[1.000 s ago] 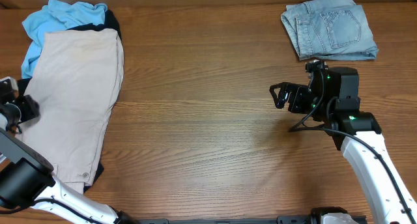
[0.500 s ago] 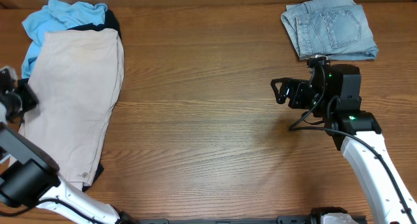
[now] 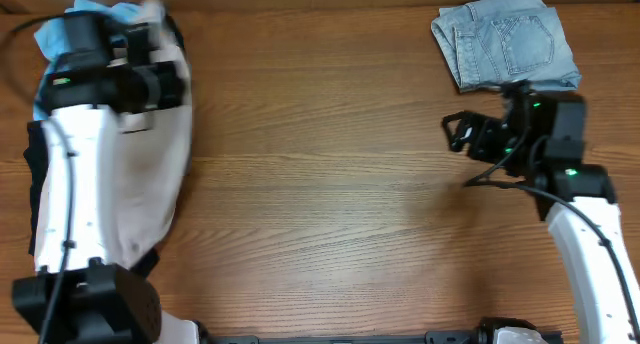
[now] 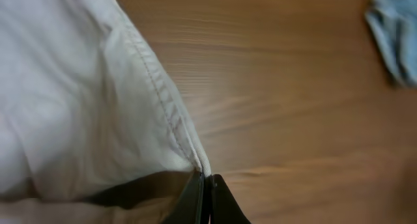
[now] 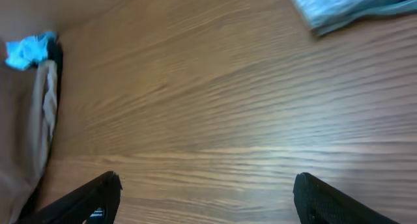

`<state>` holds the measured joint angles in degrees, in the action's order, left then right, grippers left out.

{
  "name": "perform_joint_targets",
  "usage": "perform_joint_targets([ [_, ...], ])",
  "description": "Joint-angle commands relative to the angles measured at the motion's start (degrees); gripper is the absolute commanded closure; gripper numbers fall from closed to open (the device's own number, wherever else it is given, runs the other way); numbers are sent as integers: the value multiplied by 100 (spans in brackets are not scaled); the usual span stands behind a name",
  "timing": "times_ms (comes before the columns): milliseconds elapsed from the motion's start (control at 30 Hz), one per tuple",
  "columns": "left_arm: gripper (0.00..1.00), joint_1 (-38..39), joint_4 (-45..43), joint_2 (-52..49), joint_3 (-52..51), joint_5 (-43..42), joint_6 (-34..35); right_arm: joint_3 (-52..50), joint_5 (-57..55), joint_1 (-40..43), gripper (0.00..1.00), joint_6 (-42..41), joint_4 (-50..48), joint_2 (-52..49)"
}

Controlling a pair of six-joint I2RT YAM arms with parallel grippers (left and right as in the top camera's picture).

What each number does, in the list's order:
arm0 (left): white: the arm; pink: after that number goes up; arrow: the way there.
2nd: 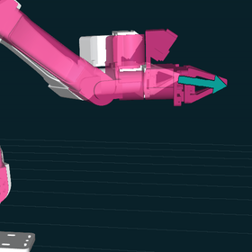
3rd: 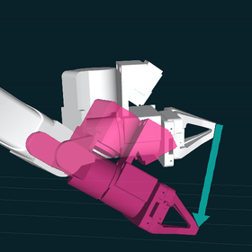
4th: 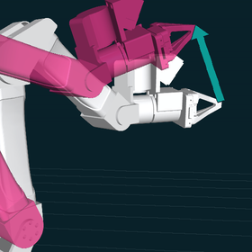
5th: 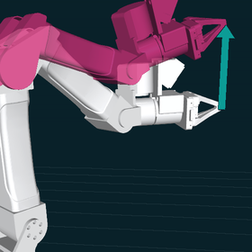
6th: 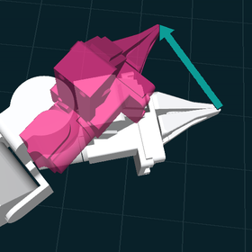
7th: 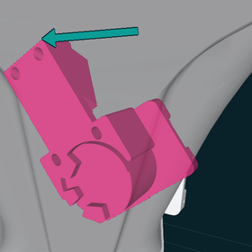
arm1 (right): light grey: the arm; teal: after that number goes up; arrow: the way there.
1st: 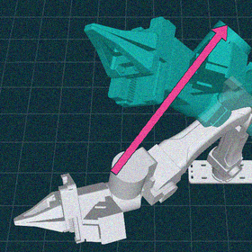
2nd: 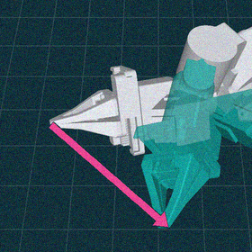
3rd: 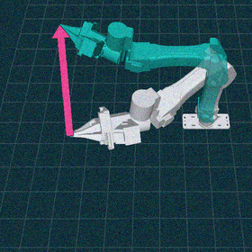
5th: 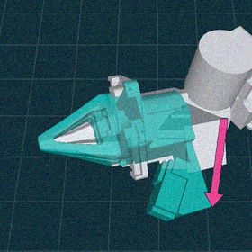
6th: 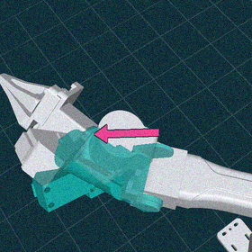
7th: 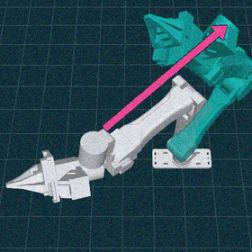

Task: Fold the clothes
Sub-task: 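Drag the beige shorts rightward off the pile with the left gripper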

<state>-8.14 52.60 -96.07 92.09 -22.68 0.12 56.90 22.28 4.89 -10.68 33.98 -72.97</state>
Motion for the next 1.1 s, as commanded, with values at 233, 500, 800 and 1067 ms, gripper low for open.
perform_joint_targets([
  [233, 96, 2883, -1113, -710, 142, -238, 391, 778, 149, 1362, 2, 26, 669, 236],
  [500, 95, 4054, -2197, -1637, 144, -317, 680, 778, 446, 2162, 1, 26, 573, 236],
  [800, 48, 4350, -2448, -1615, 568, -472, 570, 778, 778, 2378, 0, 31, 424, 236],
  [1067, 8, 2562, -409, -1366, 2771, -369, 568, 778, 1130, 1458, 0, 323, 247, 136],
])
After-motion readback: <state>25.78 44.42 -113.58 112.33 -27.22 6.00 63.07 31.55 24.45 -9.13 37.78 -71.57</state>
